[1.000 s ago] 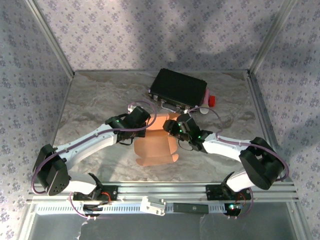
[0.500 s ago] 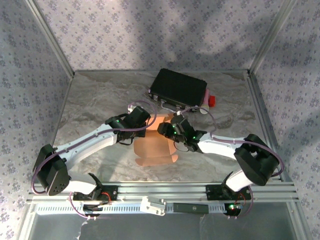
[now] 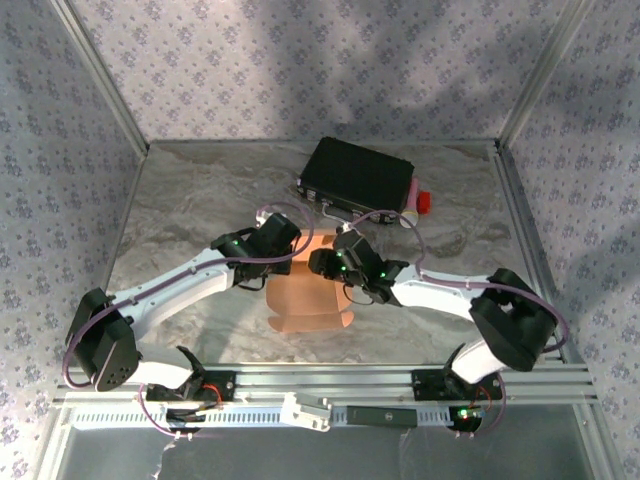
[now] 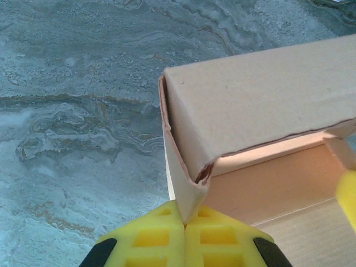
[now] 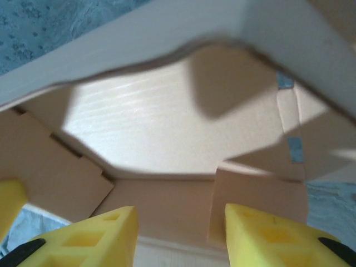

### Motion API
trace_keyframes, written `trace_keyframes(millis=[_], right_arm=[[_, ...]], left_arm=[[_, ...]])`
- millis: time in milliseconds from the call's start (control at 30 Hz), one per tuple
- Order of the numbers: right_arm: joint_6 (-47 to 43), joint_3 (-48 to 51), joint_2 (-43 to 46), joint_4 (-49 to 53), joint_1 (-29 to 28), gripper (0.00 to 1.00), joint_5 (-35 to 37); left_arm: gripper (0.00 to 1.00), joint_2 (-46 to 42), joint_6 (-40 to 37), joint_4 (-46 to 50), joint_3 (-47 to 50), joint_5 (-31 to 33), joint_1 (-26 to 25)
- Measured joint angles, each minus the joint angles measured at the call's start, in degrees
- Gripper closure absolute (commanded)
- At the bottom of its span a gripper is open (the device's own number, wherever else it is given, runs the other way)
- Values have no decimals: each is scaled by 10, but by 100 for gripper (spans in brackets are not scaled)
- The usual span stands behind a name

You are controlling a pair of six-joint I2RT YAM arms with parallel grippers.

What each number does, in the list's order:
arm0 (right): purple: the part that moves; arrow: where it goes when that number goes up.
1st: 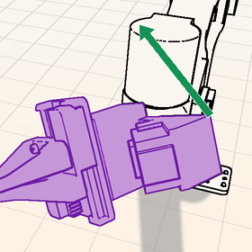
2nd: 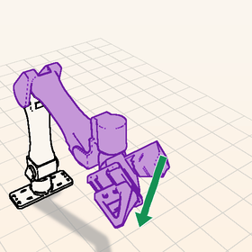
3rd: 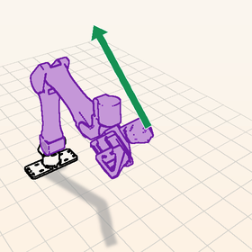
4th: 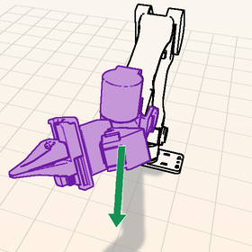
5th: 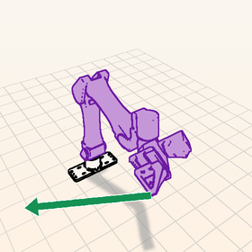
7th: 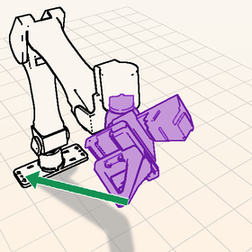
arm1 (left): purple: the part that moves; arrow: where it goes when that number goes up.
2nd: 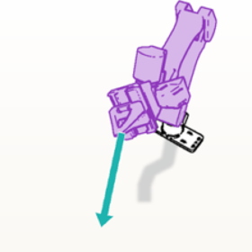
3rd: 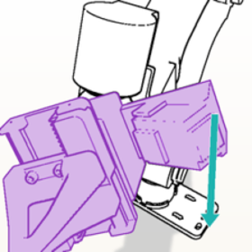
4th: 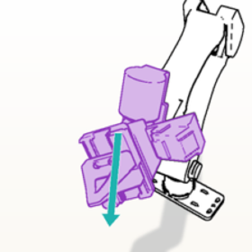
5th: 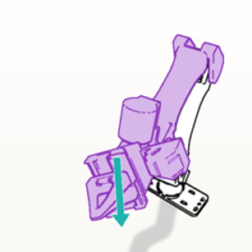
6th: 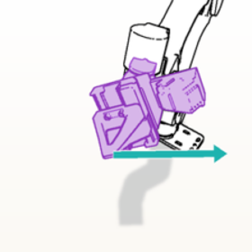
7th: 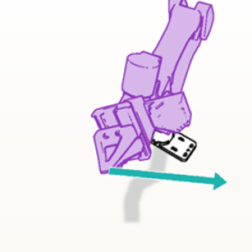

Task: Fold the paper box

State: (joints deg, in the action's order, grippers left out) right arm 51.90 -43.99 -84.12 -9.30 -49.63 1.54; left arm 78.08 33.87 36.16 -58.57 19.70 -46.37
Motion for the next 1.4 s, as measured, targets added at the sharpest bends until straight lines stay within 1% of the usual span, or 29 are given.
trace_keyframes(millis=[67, 133, 200, 300, 367, 433, 533, 600, 700, 833, 967, 1133, 1400], right_arm=[[-25, 0, 38, 20, 0, 54, 1], [-54, 9, 92, 22, 21, 54, -14], [-74, 31, 148, 10, 72, 58, -54], [-96, 71, 213, -1, 186, 60, -123], [-106, 86, 226, -1, 246, 62, -172], [-119, 93, 217, -2, 295, 63, -237], [-139, 93, 177, -5, 331, 64, -320], [-149, 93, 150, -11, 342, 64, -368], [-158, 92, 128, -27, 348, 62, -431], [-188, 66, 127, -23, 351, 62, -486], [-210, 35, 118, -25, 367, 62, -532], [-235, 26, 99, -20, 371, 63, -561], [-268, 13, 91, 6, 338, 63, -568]], left_arm=[[100, 0, -9, -9, 11, -3, 9], [100, 0, -24, -24, 26, -15, 26], [100, 0, -41, -39, 41, -34, 46], [100, -3, -76, -65, 66, -80, 84], [100, -15, -99, -80, 81, -124, 115], [100, -31, -123, -92, 90, -178, 151], [100, -47, -154, -107, 90, -254, 193], [100, -49, -172, -110, 85, -307, 212], [100, -40, -191, -106, 68, -365, 229], [100, -11, -209, -105, 35, -415, 231], [100, -6, -215, -103, 32, -438, 231], [100, -6, -219, -102, 31, -450, 231], [100, -1, -219, -92, 30, -450, 231]])
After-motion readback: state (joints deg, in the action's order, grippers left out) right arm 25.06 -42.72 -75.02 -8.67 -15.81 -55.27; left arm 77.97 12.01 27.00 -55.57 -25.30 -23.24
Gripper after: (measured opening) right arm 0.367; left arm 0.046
